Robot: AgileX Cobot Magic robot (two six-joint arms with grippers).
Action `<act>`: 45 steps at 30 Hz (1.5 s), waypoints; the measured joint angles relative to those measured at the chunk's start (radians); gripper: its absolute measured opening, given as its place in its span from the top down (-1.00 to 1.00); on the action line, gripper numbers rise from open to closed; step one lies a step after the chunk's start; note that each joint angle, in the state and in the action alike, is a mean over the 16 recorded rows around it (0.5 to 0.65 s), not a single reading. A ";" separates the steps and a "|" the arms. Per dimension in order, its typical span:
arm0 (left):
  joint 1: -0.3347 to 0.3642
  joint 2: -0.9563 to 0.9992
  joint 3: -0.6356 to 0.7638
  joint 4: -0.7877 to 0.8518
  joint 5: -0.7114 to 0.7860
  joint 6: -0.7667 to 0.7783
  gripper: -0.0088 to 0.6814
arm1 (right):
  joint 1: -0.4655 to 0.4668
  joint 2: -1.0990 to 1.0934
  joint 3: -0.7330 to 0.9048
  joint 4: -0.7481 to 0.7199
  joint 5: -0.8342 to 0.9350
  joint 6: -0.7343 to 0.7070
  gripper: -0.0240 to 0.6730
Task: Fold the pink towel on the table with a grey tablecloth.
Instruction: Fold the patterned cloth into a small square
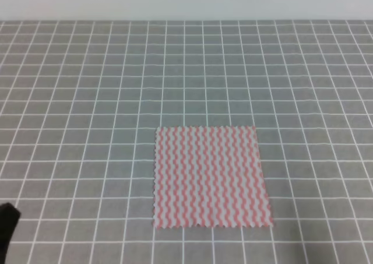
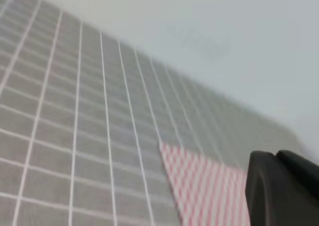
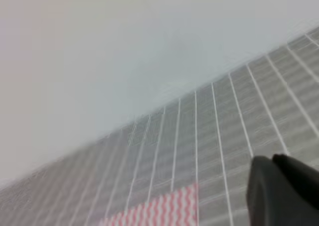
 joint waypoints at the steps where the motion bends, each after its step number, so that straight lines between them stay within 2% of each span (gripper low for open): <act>1: 0.000 0.030 -0.020 0.005 0.017 0.005 0.98 | 0.000 0.027 -0.022 -0.010 0.030 0.000 0.98; 13: 0.000 0.467 -0.256 0.038 0.233 0.199 0.98 | 0.000 0.412 -0.283 -0.119 0.356 -0.018 0.97; 18: 0.000 0.589 -0.291 -0.081 0.268 0.383 0.98 | 0.001 0.540 -0.335 -0.070 0.405 -0.084 0.97; 24: 0.000 0.685 -0.297 -0.297 0.269 0.620 0.98 | 0.035 0.654 -0.353 0.039 0.390 -0.181 0.97; 28: -0.004 0.738 -0.297 -0.441 0.276 0.768 0.98 | 0.107 0.721 -0.356 0.105 0.344 -0.222 0.97; 33: -0.042 0.801 -0.307 -0.563 0.283 0.891 0.98 | 0.258 0.812 -0.364 0.135 0.262 -0.201 0.97; 40: -0.164 0.871 -0.349 -0.639 0.258 0.972 0.98 | 0.459 0.965 -0.410 0.067 0.183 -0.102 0.97; 45: -0.253 0.898 -0.380 -0.645 0.215 0.989 0.98 | 0.528 1.081 -0.465 -0.034 0.186 -0.018 0.95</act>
